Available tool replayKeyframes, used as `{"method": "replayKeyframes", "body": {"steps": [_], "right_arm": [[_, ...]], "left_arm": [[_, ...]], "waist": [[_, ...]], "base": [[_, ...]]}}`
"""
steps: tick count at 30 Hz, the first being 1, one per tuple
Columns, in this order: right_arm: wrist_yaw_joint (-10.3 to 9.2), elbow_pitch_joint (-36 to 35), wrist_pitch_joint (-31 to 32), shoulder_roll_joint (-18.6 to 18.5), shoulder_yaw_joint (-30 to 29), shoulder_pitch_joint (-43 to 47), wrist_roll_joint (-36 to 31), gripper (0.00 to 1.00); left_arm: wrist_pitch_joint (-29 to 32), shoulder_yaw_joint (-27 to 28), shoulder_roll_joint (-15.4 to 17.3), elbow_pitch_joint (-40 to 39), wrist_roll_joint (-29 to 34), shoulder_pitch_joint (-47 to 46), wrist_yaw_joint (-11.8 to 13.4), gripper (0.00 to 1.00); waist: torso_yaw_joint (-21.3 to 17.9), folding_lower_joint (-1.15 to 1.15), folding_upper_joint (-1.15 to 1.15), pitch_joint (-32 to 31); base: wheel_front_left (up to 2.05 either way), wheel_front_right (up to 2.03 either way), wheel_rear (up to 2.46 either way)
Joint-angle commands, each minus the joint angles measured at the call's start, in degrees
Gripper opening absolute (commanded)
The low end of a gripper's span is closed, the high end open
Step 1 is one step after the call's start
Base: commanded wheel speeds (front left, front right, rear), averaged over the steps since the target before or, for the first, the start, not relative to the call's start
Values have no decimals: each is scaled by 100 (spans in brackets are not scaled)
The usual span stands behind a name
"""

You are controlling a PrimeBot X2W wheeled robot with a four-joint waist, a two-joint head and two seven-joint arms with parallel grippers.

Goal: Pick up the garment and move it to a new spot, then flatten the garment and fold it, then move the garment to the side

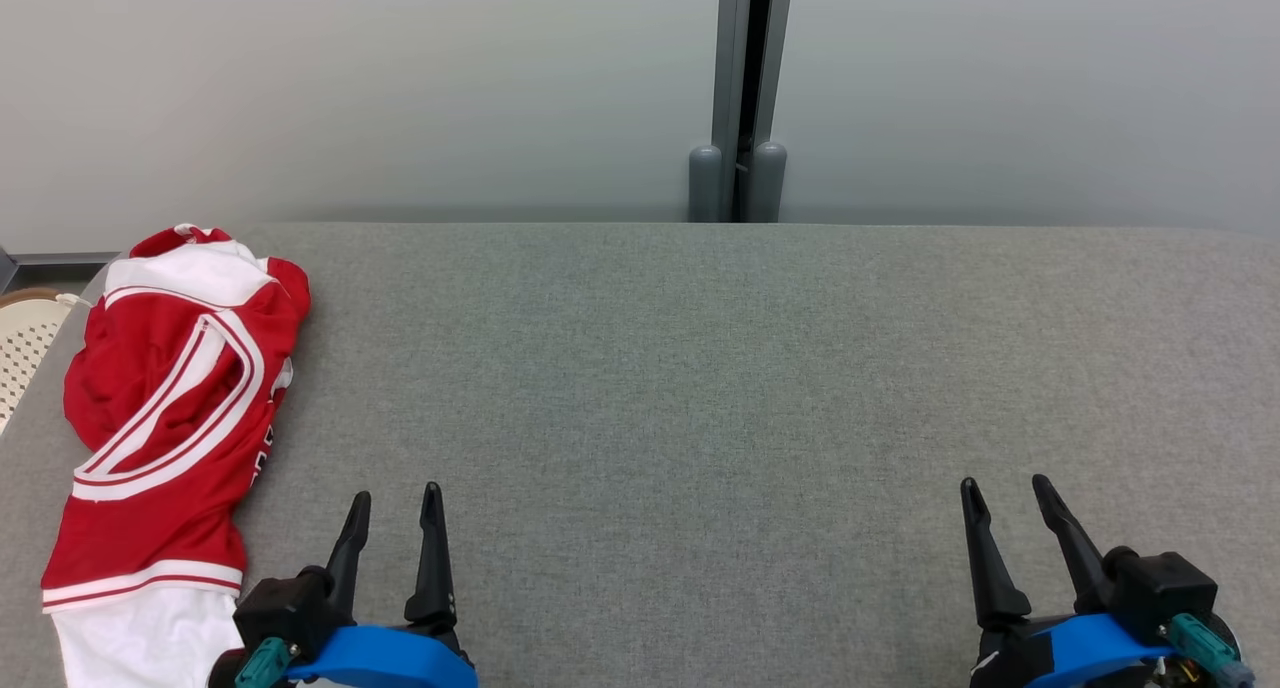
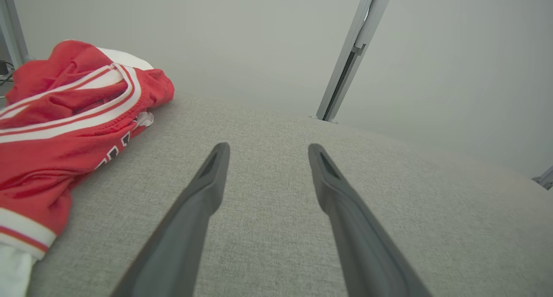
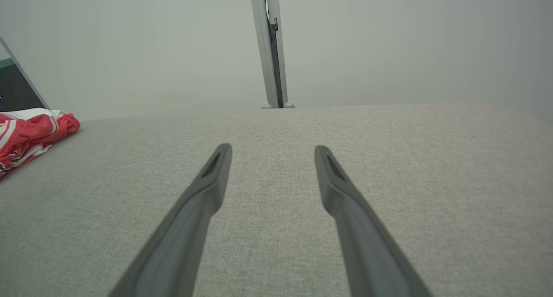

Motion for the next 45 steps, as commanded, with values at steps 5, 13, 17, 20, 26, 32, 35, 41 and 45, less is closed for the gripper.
{"method": "replayKeyframes", "body": {"steps": [5, 13, 17, 20, 26, 32, 35, 41, 45], "right_arm": [[2, 2, -101, -42, -3, 80, -312, 100], [2, 14, -185, -43, 4, 97, -625, 100], [2, 10, -211, -43, 14, 114, -726, 100], [2, 6, -211, -43, 12, 114, -721, 100], [2, -11, -211, -43, 21, 94, -695, 100], [2, 0, -211, -43, 14, 88, -691, 100], [2, -8, -211, -43, -15, 103, -680, 100], [2, 5, -208, -39, -177, 243, -672, 100], [2, -2, -206, -35, -206, 272, -676, 100]], "left_arm": [[-97, -3, 19, 30, 252, -100, 34, 100], [-172, -27, 19, 49, 490, -99, 70, 100], [-206, -37, 20, 55, 585, -84, 67, 100], [-206, -23, 20, 70, 562, -83, 56, 100], [-206, -21, 19, 114, 549, -105, 60, 100], [-206, -27, 19, 146, 546, -114, 49, 100], [-206, -28, 19, 119, 550, -139, 47, 100], [-206, -71, 20, 91, 549, -144, 54, 100], [-205, -41, 19, 89, 581, -142, 78, 100]], "waist": [[5, 0, 0, 21], [13, 0, 0, 30], [15, 0, 0, 27], [15, 0, 0, 23], [19, 0, 0, 23], [23, 0, 0, 18], [51, 0, 0, 12], [458, 0, 0, -48], [989, 0, 0, -65]], "base": [[0, 0, 0], [0, 0, 0], [0, 0, 0], [0, 0, 0], [0, 0, 0], [0, 0, 0], [0, 0, 0], [0, 0, 0], [0, 0, 0]]}}
